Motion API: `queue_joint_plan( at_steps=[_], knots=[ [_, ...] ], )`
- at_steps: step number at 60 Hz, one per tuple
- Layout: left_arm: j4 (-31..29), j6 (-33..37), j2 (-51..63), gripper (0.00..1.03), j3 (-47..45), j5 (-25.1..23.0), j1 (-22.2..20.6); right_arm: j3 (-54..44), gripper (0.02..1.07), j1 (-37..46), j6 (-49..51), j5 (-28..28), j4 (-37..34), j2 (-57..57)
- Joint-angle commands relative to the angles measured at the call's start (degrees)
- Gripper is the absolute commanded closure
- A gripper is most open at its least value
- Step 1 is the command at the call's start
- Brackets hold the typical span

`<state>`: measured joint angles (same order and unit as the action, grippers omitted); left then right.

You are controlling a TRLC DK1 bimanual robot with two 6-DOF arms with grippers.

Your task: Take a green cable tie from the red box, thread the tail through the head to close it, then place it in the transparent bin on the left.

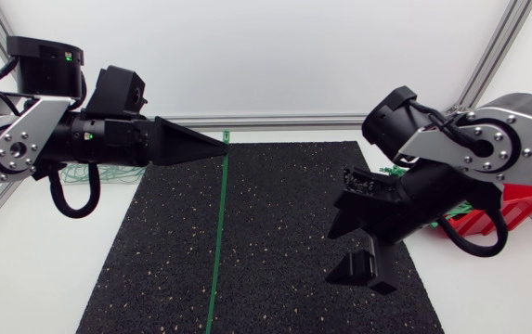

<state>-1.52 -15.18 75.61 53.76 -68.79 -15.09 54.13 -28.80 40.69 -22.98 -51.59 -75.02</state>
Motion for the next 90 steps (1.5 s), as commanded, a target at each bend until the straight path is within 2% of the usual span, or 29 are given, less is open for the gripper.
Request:
queue_joint_plan(
  at_steps=[1,8,14,17,23,29,35,42,46,53,60,63,73,79,90],
  knots=[
    [-0.06,0.68,1.29,0.99,1.79,-1.17,0.41,1.51,0.06,1.9,1.94,1.19,1.32,-0.03],
    [-0.15,0.68,1.64,0.99,2.05,-1.69,0.41,-2.62,0.06,2.61,7.65,2.06,8.88,1.2],
    [-0.15,0.68,1.99,0.99,2.4,-2.31,0.5,-7.81,0.06,3.22,9.06,2.68,21.1,5.24],
    [-0.24,0.68,2.26,0.99,2.67,-2.66,0.5,-8.51,0.06,3.48,8.62,2.68,24.17,6.73],
    [-0.59,0.68,2.96,0.99,3.55,-3.1,0.5,-10.1,0.06,2.08,12.05,9.18,27.07,7.7],
    [-1.12,0.68,4.19,0.99,4.6,-3.54,0.33,-15.28,0.06,-0.65,18.64,13.75,37.53,9.11],
    [-2.52,0.68,5.77,0.99,6.27,-4.95,0.5,-19.85,0.06,-5.13,25.58,19.55,44.65,10.34],
    [-3.75,0.68,7.35,0.99,8.21,-5.91,0.94,-23.45,0.06,-7.85,33.49,20.96,52.03,11.48],
    [-4.9,0.68,8.59,0.99,9.52,-6.35,1.12,-26.71,0.06,-8.21,41.75,21.49,61.17,11.48],
    [-5.86,0.68,9.82,0.99,10.93,-6.88,1.38,-26.44,0.06,-11.02,48.87,23.69,62.14,11.65],
    [-7.01,0.68,10.96,0.99,12.16,-7.14,1.64,-26.36,0.06,-12.6,55.91,23.69,67.41,12.36],
    [-7.53,0.68,11.57,0.99,12.6,-7.32,1.73,-27.32,0.06,-14.09,58.54,22.19,71.81,13.41],
    [-7.53,0.77,12.1,0.99,12.86,-7.41,2.52,-29.08,0.06,-18.66,64.96,19.91,71.19,16.05],
    [-7.53,0.77,12.28,0.99,12.86,-7.41,2.79,-29.96,0.06,-21.92,65.4,21.22,75.41,14.47],
    [-8.24,0.68,13.33,0.99,13.65,-7.41,2.79,-30.66,0.06,-23.59,69.79,17.53,80.77,12.09]
  ],
)
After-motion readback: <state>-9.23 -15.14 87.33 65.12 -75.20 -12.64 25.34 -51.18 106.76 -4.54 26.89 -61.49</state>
